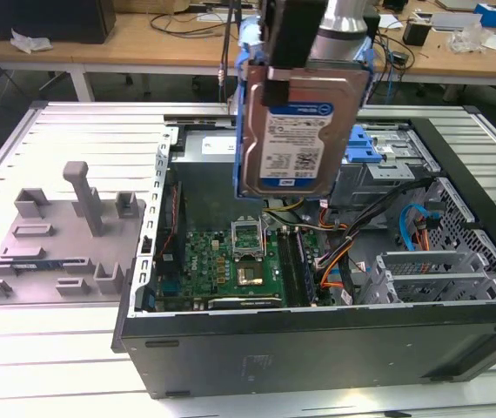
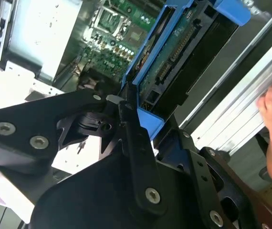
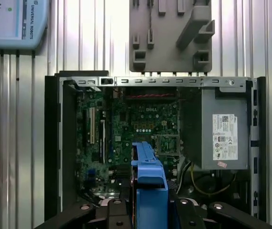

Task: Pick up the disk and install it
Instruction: 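Pick up the disk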

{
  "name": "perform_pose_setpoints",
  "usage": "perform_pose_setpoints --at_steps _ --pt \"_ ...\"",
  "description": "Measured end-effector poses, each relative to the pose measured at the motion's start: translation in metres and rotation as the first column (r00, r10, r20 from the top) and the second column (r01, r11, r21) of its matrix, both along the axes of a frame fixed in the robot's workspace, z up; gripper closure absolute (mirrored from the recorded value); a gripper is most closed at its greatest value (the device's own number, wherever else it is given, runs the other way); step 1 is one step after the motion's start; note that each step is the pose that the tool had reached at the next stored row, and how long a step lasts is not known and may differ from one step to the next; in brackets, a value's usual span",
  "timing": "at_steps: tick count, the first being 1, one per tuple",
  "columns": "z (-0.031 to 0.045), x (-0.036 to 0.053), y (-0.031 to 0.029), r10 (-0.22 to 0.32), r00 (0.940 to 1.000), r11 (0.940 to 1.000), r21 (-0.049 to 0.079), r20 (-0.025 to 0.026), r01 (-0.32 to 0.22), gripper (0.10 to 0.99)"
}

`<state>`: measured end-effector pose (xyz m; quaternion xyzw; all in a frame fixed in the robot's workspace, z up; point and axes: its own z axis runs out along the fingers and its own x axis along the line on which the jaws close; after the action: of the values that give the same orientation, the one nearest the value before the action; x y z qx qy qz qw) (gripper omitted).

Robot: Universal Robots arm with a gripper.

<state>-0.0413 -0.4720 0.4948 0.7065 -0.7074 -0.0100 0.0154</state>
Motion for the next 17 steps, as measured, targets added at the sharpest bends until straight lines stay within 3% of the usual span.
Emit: perform_pose_setpoints --at_steps 12,17 --pt "0.0 0.0454 -0.0203 0.0 1.0 1.0 0.0 0.0 0.0 0.722" --pt "-0.0001 0.0499 -0.0216 0.0 1.0 1.0 0.0 0.0 0.0 0.722"
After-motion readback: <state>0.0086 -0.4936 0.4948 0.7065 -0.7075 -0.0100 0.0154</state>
